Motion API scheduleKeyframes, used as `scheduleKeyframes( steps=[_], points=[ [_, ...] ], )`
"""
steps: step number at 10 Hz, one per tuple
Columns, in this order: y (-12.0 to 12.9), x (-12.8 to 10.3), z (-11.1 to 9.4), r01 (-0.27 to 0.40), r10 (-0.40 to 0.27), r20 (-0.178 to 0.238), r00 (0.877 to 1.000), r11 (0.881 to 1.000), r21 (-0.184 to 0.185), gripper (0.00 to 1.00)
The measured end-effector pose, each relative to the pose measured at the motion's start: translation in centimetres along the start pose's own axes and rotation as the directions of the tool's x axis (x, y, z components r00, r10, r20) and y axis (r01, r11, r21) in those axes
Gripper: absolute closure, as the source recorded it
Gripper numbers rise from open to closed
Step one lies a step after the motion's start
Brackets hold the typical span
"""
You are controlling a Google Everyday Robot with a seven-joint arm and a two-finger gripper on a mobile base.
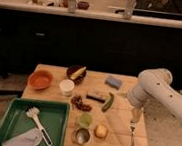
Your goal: Place pepper in red bowl
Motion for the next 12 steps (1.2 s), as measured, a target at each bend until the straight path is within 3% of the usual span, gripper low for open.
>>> scheduleKeyframes(
  steps=[6,7,10,12],
  points=[
    [-0.2,-0.1,0.2,0.014,-0.014,-0.012,1.000,1.000,-0.013,0.07],
    [-0.8,-0.6,1.0,0.053,-0.053,-0.014,0.998,0.998,-0.025,0.07],
    [-2.9,-2.2,3.0,0.201,-0.201,0.011,0.980,0.979,-0.042,0.07],
    [-3.2,-1.8,4.1,0.250,-0.249,0.033,0.968,0.967,-0.037,0.07]
  ],
)
